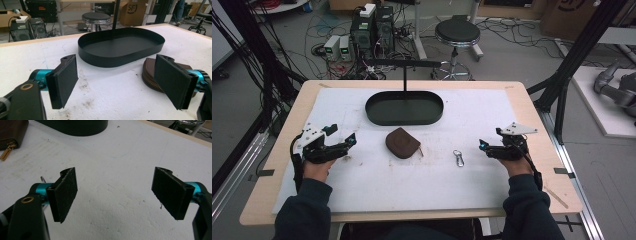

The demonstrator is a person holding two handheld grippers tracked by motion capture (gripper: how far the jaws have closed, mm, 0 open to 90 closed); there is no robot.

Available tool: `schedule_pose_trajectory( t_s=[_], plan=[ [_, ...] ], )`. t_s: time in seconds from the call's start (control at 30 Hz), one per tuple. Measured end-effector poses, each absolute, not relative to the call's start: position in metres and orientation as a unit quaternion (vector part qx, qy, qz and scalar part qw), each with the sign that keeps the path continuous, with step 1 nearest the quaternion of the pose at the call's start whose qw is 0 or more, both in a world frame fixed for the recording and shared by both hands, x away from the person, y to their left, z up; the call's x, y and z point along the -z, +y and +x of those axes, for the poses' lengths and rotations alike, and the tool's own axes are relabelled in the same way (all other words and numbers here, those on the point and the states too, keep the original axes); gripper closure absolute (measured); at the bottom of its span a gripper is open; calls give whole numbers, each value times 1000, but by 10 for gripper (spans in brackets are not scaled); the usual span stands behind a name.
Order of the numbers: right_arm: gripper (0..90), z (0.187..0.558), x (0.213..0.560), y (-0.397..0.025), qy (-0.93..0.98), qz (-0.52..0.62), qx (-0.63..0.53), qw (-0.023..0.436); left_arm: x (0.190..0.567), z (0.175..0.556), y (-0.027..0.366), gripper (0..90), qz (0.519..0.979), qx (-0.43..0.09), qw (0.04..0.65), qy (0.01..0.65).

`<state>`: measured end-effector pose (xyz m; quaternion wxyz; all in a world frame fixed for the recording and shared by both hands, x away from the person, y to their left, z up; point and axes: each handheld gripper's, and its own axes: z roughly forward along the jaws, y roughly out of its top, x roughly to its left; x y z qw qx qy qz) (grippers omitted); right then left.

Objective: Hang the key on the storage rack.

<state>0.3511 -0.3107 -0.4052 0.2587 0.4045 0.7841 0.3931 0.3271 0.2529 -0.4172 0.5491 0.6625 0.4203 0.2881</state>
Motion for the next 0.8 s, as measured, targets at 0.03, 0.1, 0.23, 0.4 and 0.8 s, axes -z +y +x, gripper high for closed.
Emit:
schedule_pose_trajectory(
  t_s=[0.03, 0.1, 0.23, 0.4, 0.8],
  plan=[
    [210, 351, 405, -311, 784, 404, -393, 258, 417, 327, 253, 197, 662, -288, 550, 421],
    [210, 351, 405, -310, 784, 405, -394, 256, 418, 328, 252, 198, 661, -286, 550, 422],
    [210, 352, 406, -310, 787, 401, -394, 253, 419, 331, 250, 198, 664, -283, 549, 421],
    [213, 349, 407, -309, 789, 399, -396, 248, 420, 331, 248, 200, 667, -281, 548, 421],
    [217, 348, 412, -275, 820, 355, -391, 221, 424, 330, 244, 202, 687, -279, 536, 402]
  ],
)
